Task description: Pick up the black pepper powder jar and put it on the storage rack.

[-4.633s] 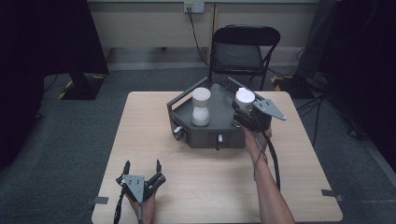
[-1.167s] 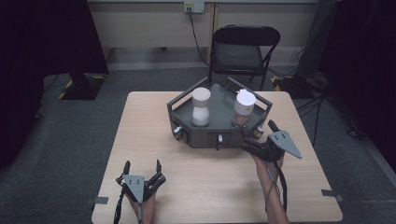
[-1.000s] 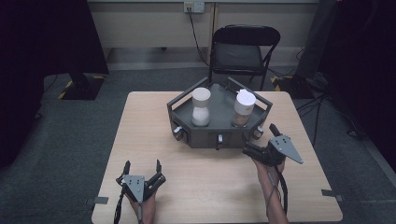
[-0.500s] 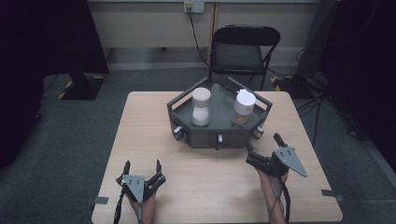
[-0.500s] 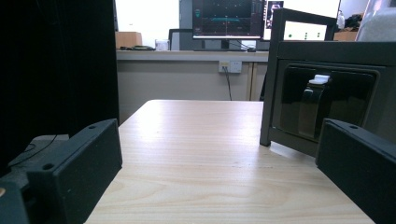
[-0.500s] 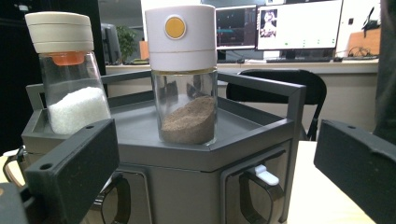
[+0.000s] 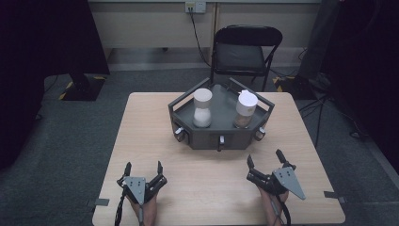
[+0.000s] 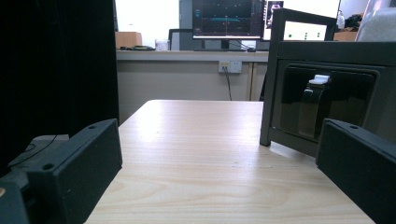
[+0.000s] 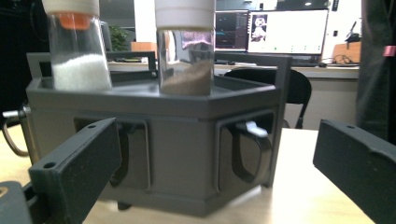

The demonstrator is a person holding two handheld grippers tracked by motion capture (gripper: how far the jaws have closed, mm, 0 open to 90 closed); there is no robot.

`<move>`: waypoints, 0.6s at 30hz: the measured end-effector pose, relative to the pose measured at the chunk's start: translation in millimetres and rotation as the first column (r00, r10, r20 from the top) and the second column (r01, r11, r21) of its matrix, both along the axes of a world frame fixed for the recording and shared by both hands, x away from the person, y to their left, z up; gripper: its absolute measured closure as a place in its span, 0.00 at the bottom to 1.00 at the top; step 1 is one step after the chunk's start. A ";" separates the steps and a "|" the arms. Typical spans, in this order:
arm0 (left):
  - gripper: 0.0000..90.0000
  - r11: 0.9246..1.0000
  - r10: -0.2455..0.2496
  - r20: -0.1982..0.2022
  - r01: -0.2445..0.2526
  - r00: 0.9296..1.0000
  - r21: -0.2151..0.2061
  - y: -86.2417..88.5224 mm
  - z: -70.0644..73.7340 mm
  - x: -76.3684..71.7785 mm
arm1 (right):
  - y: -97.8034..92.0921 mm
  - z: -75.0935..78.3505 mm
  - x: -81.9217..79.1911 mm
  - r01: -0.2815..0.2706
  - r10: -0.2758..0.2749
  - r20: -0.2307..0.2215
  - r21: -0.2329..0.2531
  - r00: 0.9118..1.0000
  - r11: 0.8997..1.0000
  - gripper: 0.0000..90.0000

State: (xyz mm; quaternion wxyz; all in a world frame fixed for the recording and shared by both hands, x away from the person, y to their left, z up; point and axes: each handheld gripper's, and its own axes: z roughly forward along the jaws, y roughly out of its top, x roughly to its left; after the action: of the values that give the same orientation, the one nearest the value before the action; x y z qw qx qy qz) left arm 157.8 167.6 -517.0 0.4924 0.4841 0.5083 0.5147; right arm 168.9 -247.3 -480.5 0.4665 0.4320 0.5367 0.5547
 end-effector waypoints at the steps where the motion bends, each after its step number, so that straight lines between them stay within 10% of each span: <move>1: 0.00 1.000 0.000 0.000 0.000 1.000 0.000 0.0 0.0 0.0 | 0.2 -2.3 -2.2 0.004 -0.004 -0.001 -0.002 1.000 1.000 0.00; 18: 0.00 1.000 -0.002 0.000 0.002 1.000 0.000 0.3 0.0 -0.1 | 3.4 -25.1 -14.0 0.056 -0.056 -0.020 -0.017 0.998 0.998 0.00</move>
State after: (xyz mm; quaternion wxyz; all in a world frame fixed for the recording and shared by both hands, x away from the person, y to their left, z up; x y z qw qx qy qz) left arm 157.7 167.9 -517.0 0.4928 0.4845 0.5079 0.5142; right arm 155.0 -243.9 -505.6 0.4799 0.4488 0.5336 0.5325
